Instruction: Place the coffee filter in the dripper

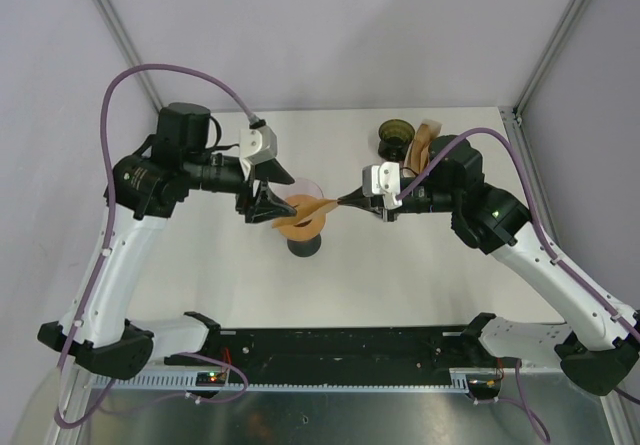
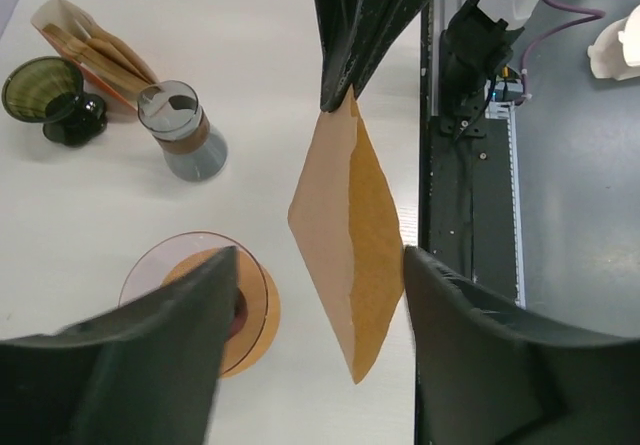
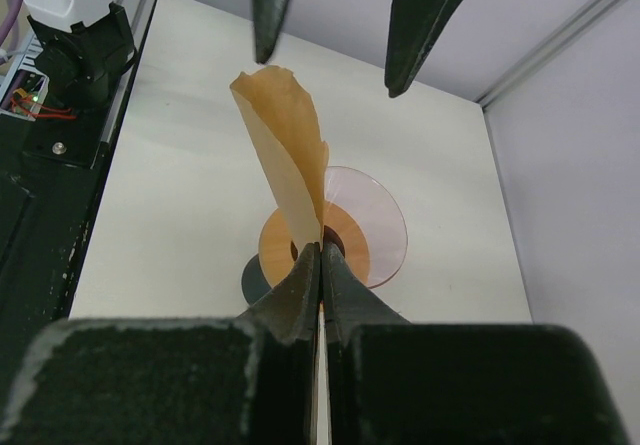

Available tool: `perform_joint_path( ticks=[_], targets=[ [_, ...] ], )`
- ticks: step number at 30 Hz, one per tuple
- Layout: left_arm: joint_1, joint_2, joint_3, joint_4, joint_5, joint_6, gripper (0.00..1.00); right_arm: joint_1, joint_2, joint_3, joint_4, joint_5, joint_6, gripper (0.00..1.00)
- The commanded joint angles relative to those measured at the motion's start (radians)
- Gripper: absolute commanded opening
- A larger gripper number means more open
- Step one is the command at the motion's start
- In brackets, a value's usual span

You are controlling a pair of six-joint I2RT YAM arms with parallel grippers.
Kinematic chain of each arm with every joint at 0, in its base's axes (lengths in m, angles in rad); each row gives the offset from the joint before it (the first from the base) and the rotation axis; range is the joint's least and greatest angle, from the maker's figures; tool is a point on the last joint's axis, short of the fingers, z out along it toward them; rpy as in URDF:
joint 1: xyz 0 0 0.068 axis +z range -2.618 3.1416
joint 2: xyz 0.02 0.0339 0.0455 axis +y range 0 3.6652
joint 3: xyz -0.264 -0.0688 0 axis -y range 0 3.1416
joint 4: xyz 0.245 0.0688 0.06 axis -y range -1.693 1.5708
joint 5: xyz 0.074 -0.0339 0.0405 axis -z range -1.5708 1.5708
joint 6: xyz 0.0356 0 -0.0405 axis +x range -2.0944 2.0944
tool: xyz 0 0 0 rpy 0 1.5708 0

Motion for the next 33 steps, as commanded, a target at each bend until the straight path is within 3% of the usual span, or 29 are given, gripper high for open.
perform_joint_path(
  ticks=[1, 8, 15, 19, 23, 25, 27, 28, 30, 33],
  targets=[
    [-0.029, 0.014, 0.004, -0.004, -0.107, -0.006, 0.62, 0.005, -0.002, 0.008, 0.024, 0.003, -0.007, 0.0],
    [-0.051, 0.025, -0.032, 0.013, -0.194, 0.002, 0.55, 0.007, 0.0, 0.008, 0.022, 0.003, -0.008, 0.0],
    [-0.057, 0.029, -0.045, 0.014, -0.162, 0.007, 0.55, 0.007, -0.005, 0.008, 0.023, 0.024, -0.011, 0.0],
    [-0.075, 0.042, -0.058, 0.013, -0.166, 0.002, 0.36, 0.005, -0.004, 0.008, 0.03, 0.013, -0.011, 0.0],
    [-0.087, 0.05, -0.047, 0.021, -0.201, -0.032, 0.06, 0.003, 0.012, 0.008, 0.048, 0.046, 0.005, 0.0],
    [-0.088, 0.058, -0.038, 0.047, -0.306, -0.09, 0.02, -0.001, 0.021, 0.008, 0.064, 0.09, 0.033, 0.2],
    [-0.088, 0.059, -0.047, 0.088, -0.446, -0.138, 0.01, -0.003, 0.026, 0.008, 0.074, 0.138, 0.048, 0.54],
    [-0.088, 0.057, -0.056, 0.109, -0.505, -0.153, 0.0, -0.002, 0.024, 0.008, 0.081, 0.166, 0.056, 0.64],
    [-0.088, 0.055, -0.064, 0.135, -0.6, -0.166, 0.0, -0.001, 0.015, 0.008, 0.109, 0.213, 0.068, 0.73],
    [-0.089, 0.057, -0.058, 0.149, -0.627, -0.178, 0.0, 0.027, -0.013, 0.008, 0.185, 0.268, 0.07, 0.78]
  ],
)
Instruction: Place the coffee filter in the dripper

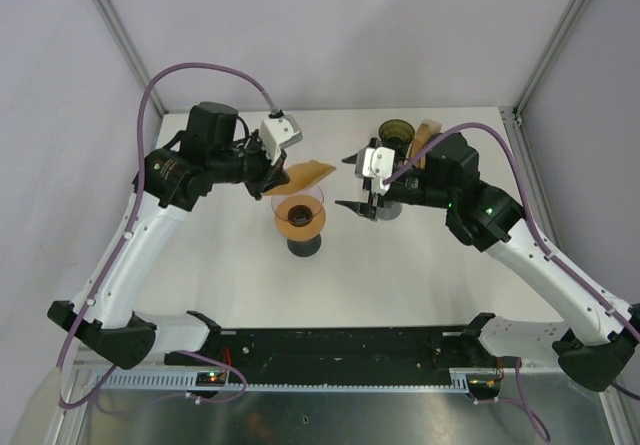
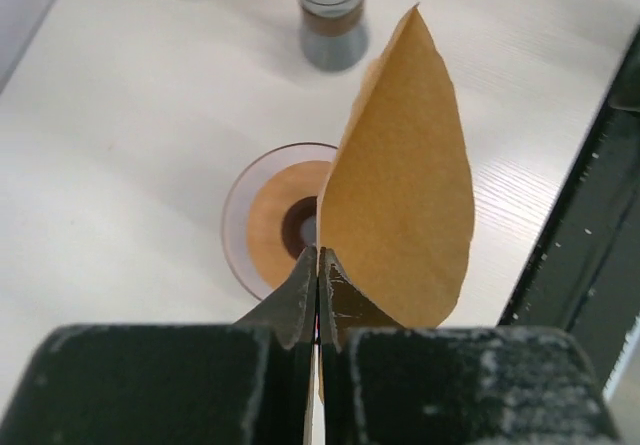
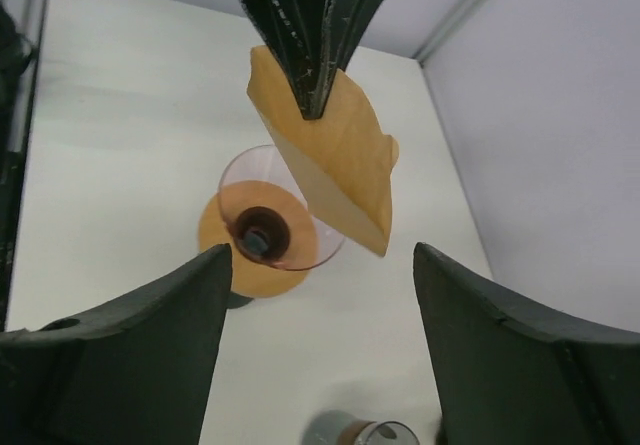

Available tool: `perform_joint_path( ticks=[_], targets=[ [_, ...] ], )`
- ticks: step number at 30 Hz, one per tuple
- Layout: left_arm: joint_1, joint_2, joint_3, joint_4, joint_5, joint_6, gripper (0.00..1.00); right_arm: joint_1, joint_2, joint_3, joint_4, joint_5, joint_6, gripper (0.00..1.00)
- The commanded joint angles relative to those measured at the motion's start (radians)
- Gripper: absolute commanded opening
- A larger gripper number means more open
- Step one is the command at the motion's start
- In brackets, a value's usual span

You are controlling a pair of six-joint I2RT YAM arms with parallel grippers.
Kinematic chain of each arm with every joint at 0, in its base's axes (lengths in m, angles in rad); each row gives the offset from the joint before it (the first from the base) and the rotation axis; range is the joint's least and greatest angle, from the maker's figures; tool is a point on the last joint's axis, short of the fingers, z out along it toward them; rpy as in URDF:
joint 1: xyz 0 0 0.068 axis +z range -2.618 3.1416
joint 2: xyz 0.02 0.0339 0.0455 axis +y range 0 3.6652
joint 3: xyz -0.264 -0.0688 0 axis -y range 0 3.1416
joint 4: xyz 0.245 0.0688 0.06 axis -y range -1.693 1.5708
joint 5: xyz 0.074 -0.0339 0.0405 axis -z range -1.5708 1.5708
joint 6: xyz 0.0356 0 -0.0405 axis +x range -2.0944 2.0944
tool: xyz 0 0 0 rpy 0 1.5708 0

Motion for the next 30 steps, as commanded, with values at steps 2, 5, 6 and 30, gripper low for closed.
perform_joint_path(
  ticks=[2, 5, 6, 30],
  targets=[
    [-0.006, 0.003, 0.012, 0.073, -0.148, -0.068, 0.0, 0.078, -0.057, 0.01, 0.15, 0.108, -0.027, 0.8],
    [-0.007, 0.012, 0.027, 0.078, -0.161, -0.084, 0.0, 0.176, -0.034, 0.03, 0.102, 0.119, -0.156, 0.8],
    [-0.007, 0.012, 0.029, 0.079, -0.163, -0.087, 0.0, 0.213, -0.011, 0.046, 0.075, 0.144, -0.197, 0.79],
    [-0.007, -0.035, 0.028, 0.078, -0.176, -0.101, 0.0, 0.277, 0.37, 0.33, -0.198, 0.475, -0.351, 0.29]
  ],
)
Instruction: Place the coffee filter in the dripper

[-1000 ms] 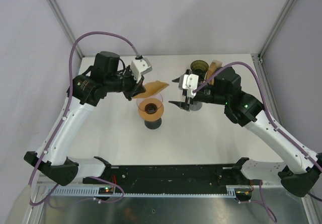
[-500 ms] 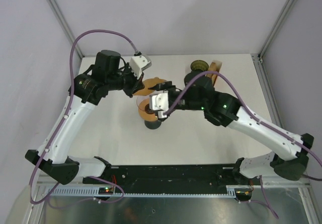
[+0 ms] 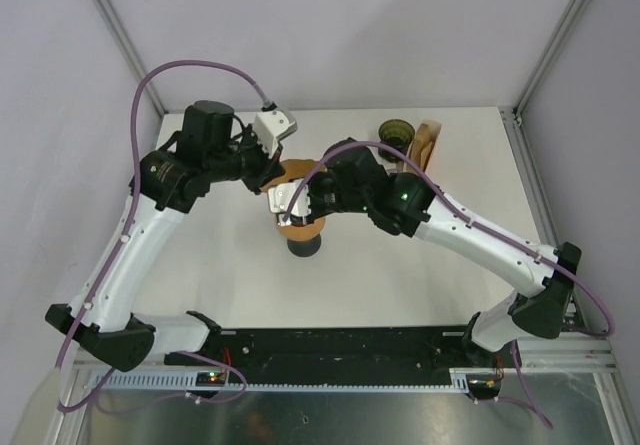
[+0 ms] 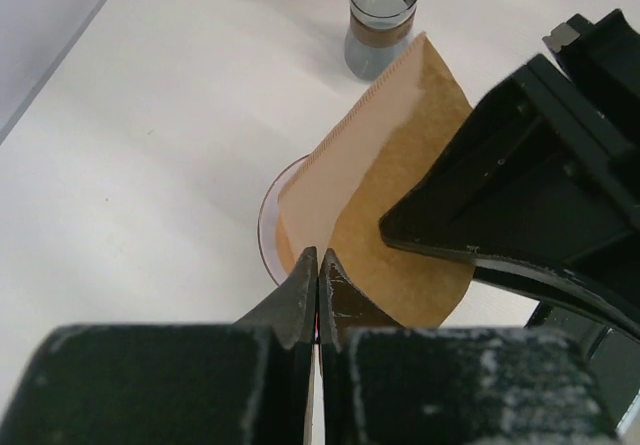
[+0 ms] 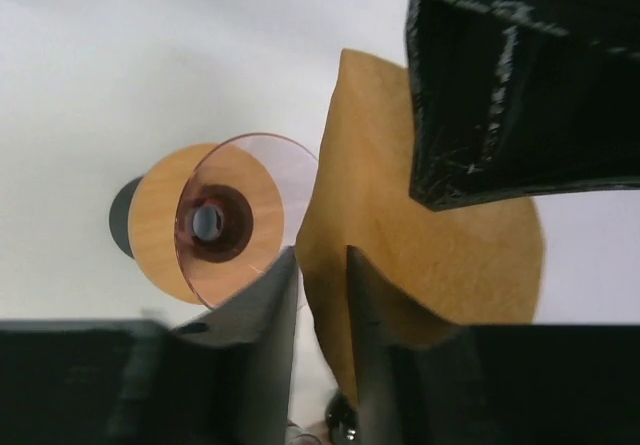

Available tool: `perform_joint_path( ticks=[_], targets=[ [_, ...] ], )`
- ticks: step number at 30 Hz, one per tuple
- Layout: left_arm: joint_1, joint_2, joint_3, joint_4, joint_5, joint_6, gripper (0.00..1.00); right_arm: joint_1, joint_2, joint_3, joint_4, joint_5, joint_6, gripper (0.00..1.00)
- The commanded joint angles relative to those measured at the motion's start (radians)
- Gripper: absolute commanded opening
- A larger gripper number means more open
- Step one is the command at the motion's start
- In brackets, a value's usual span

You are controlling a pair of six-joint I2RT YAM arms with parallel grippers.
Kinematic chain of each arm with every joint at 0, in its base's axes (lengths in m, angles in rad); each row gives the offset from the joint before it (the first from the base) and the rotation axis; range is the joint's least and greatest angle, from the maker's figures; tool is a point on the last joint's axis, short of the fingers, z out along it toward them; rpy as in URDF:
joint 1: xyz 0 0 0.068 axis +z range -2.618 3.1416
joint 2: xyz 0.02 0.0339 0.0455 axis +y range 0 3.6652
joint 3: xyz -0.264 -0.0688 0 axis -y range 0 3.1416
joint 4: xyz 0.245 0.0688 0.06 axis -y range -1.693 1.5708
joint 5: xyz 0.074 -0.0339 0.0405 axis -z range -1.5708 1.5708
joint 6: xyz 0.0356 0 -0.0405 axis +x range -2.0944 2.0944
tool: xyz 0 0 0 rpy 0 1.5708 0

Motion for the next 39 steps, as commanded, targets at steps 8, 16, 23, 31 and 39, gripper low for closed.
perform_joint_path(
  ticks=[8, 16, 23, 31, 39],
  targets=[
    [-0.007, 0.009, 0.034, 0.022, -0.128, -0.033, 0.0, 0.009, -0.017, -0.004, -0.009, 0.04, 0.042, 0.0],
    [-0.007, 0.018, 0.012, 0.045, -0.202, 0.022, 0.0, -0.017, 0.003, 0.008, -0.087, -0.185, 0.124, 0.0],
    [-0.006, 0.009, -0.048, 0.048, -0.171, 0.069, 0.0, -0.099, 0.109, 0.113, -0.173, -0.285, 0.237, 0.0],
    [-0.007, 0.024, -0.128, 0.046, -0.127, 0.101, 0.0, -0.103, 0.127, 0.122, -0.166, -0.269, 0.268, 0.0],
    [-0.007, 0.049, -0.171, 0.046, -0.079, 0.093, 0.0, -0.105, 0.089, 0.067, -0.104, -0.275, 0.294, 0.17]
  ],
)
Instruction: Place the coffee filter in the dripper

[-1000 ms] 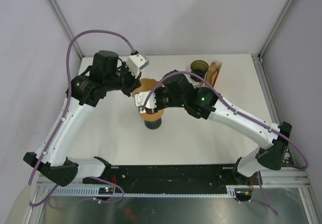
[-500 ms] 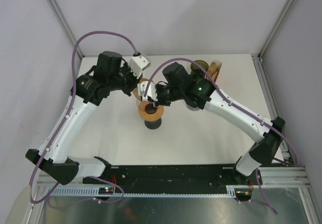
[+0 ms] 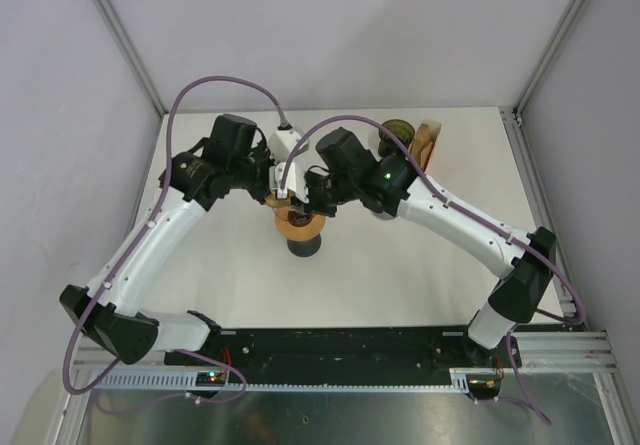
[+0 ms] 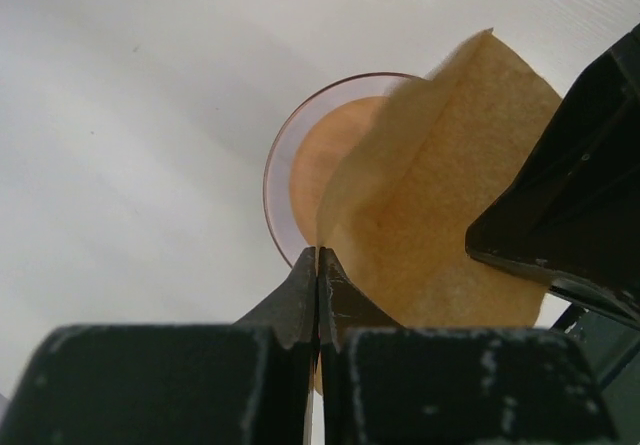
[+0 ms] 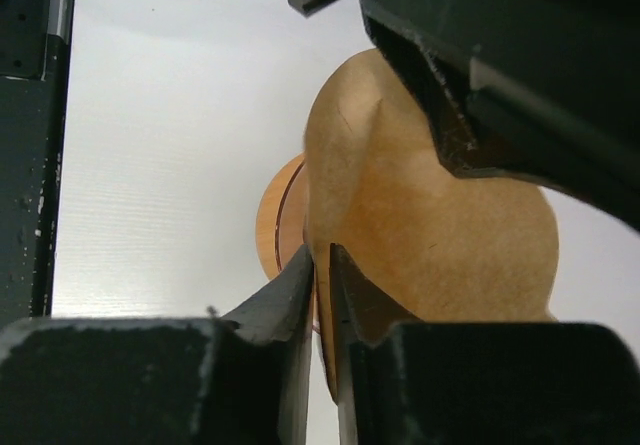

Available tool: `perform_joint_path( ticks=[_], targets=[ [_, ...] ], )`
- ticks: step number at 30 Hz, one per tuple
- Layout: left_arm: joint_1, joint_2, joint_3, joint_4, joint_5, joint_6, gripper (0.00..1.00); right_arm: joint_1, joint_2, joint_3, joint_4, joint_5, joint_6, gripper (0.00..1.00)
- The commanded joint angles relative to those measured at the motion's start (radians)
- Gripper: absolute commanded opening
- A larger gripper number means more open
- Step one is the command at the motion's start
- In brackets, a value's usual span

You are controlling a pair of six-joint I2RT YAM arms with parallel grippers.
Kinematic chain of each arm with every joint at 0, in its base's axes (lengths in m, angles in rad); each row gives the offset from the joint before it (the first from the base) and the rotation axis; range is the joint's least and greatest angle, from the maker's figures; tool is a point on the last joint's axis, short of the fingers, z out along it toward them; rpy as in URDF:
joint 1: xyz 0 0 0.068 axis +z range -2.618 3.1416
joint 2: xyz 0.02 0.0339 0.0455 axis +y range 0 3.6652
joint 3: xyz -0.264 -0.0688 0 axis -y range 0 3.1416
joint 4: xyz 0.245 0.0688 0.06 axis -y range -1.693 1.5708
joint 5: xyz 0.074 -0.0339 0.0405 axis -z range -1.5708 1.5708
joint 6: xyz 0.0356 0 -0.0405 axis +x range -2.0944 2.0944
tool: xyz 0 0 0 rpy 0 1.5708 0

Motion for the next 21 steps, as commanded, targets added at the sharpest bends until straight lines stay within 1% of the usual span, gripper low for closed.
perform_joint_path(
  ticks=[1, 3, 8, 11, 15, 21],
  targets=[
    [-0.003, 0.014, -0.02, 0.02, 0.046, 0.017, 0.0, -0.005, -0.056, -0.016, 0.061, -0.022, 0.032, 0.21],
    [-0.003, 0.02, -0.024, 0.021, 0.05, 0.015, 0.0, -0.008, -0.062, -0.025, 0.065, -0.025, 0.037, 0.28],
    [-0.003, 0.028, -0.037, 0.033, 0.066, 0.014, 0.0, -0.014, -0.095, -0.05, 0.079, -0.059, 0.039, 0.41],
    [-0.003, 0.035, -0.049, 0.047, 0.049, 0.016, 0.0, -0.014, -0.122, -0.066, 0.09, -0.082, 0.041, 0.5],
    [-0.003, 0.044, -0.058, 0.059, 0.036, 0.022, 0.0, -0.019, -0.146, -0.083, 0.1, -0.094, 0.048, 0.54],
    [-0.003, 0.062, -0.077, 0.064, 0.028, 0.035, 0.0, -0.028, -0.172, -0.103, 0.122, -0.094, 0.062, 0.54]
  ],
)
